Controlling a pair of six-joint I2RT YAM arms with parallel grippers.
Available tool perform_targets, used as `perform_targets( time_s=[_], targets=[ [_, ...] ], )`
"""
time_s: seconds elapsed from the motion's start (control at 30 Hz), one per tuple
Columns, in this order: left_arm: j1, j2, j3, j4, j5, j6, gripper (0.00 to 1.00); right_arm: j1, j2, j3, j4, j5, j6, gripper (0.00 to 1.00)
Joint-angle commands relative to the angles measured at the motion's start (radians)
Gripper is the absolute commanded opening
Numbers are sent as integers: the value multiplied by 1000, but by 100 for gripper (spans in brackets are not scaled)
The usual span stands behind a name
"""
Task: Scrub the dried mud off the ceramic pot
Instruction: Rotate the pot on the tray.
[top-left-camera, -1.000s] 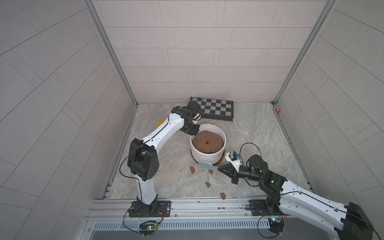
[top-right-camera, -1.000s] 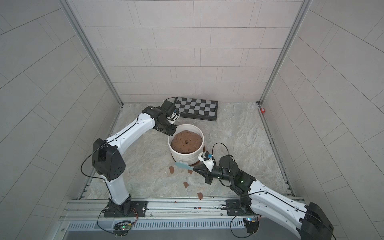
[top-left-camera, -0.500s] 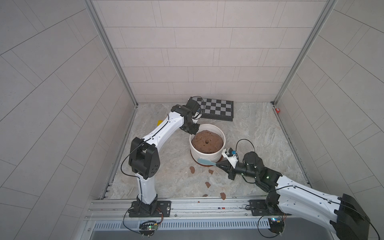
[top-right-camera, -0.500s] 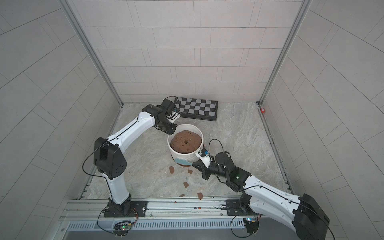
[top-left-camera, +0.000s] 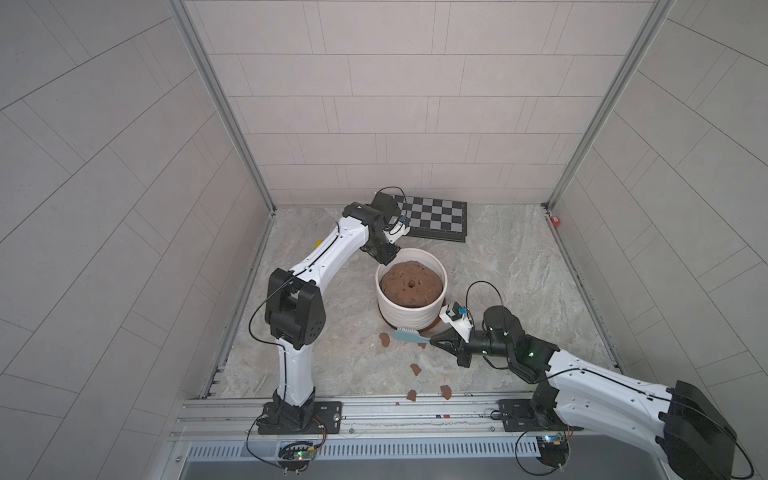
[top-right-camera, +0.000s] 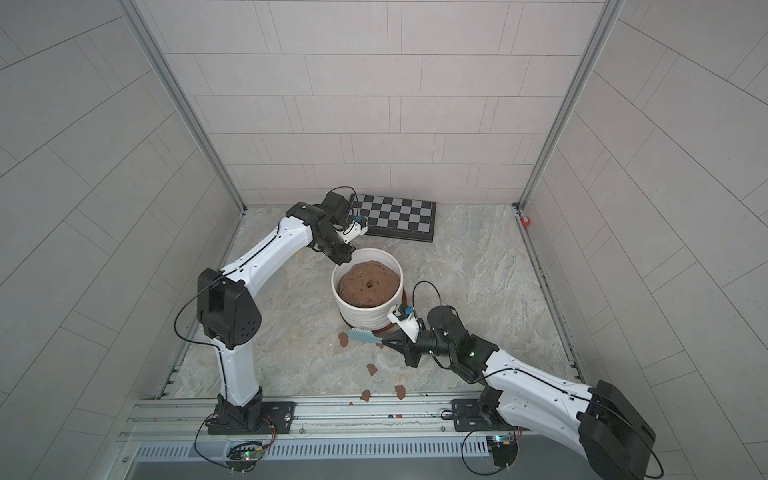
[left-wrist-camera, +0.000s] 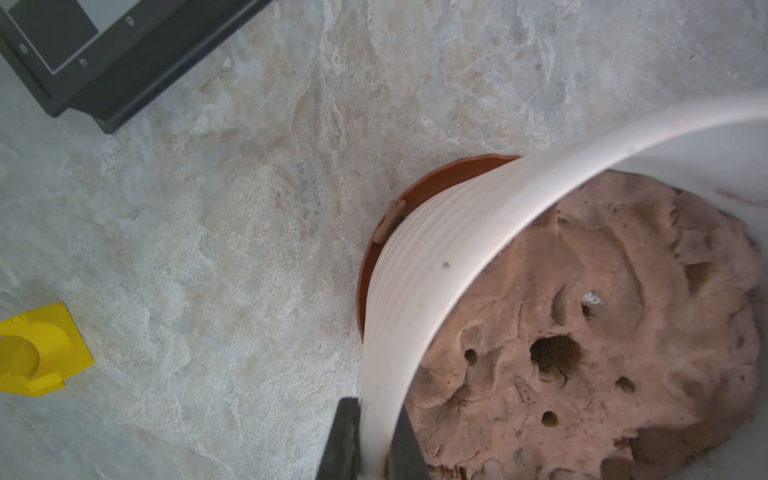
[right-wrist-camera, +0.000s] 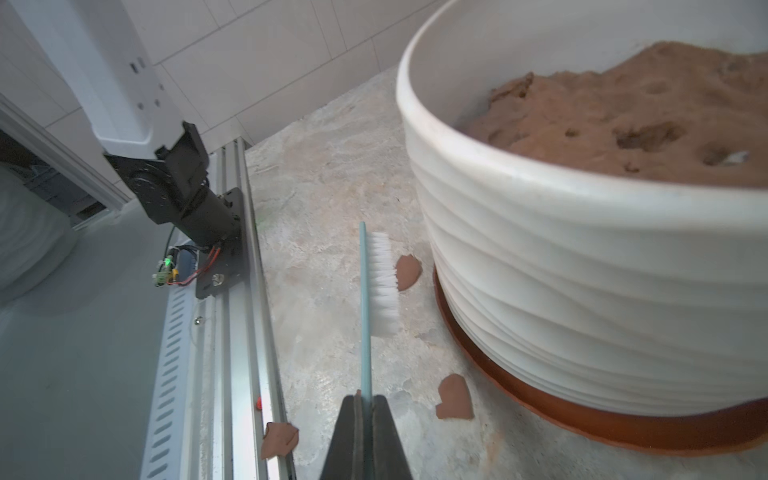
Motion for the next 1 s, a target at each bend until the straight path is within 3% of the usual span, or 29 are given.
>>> perform_targets(
  time_s=[0.0,0.37,0.7,0.97],
  targets=[
    [1,55,21,-74,100,120,0,-14,-47,30,-10,-128,8,0],
    [3,152,167,-122,132,244,4,-105,-145,71,2,-184,35,0],
    [5,200,255,-158,208,344,9,-269,-260,25,116,-112,102,0],
    [3,238,305,-180,223,346,23,-312,-394,-17,90,163,105,0]
  ],
)
